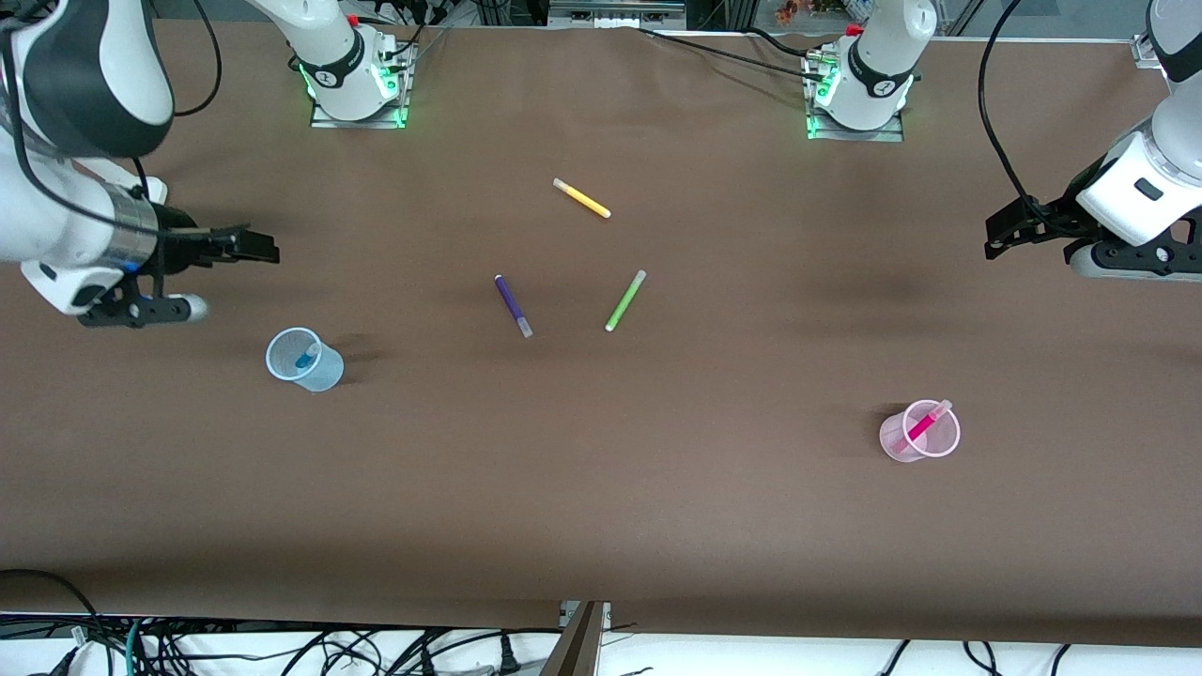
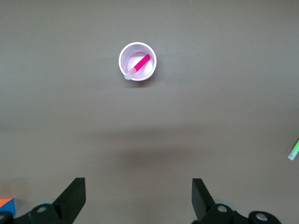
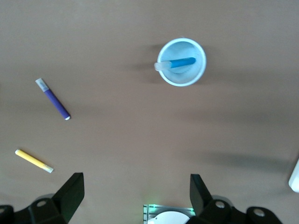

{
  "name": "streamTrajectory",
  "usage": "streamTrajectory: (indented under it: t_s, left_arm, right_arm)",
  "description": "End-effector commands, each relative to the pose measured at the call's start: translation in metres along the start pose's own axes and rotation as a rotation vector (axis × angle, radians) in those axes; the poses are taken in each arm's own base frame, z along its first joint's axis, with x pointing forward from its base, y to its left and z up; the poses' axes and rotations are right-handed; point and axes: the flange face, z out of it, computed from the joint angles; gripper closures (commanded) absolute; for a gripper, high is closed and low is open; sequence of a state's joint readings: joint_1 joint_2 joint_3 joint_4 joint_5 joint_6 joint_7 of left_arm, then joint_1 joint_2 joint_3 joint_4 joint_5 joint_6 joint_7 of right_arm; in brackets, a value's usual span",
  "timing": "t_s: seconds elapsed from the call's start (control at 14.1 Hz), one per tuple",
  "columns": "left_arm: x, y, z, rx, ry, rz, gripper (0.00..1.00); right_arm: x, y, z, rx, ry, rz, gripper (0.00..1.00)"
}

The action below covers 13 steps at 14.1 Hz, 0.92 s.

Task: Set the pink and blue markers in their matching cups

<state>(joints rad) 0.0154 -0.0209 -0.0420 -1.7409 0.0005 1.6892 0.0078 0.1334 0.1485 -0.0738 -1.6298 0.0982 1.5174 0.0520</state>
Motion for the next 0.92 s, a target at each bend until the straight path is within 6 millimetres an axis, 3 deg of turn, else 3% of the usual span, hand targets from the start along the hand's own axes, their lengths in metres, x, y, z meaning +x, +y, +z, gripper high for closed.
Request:
streamTrajectory:
  t_s: [0.0, 0.14, 0.5, 0.71, 0.85]
  left_arm:
    - [-0.005, -0.001, -0.005, -0.012, 0.002, 0.01, 0.0]
    - [-0.005, -0.001, -0.005, -0.012, 0.002, 0.01, 0.0]
    - [-0.005, -0.001, -0.005, -0.012, 0.002, 0.012, 0.0]
    - [-0.005, -0.001, -0.005, -0.012, 0.002, 0.013, 0.0]
    - [-0.005, -0.001, -0.005, -0.012, 0.002, 0.013, 0.0]
  right_arm:
    - [-0.026, 0.023, -0.021, -0.062, 0.063, 0.05, 0.0]
    - [-0.045, 0.029, -0.052, -0.118, 0.138, 0.056, 0.0]
    - [-0.076, 0.038, -0.09, -0.114, 0.177, 0.045, 0.0]
    - [-0.082, 0.039, -0.093, -0.112, 0.146, 0.064, 0.0]
    - [-0.083, 0.059, -0.094, -0.091, 0.133, 0.093, 0.0]
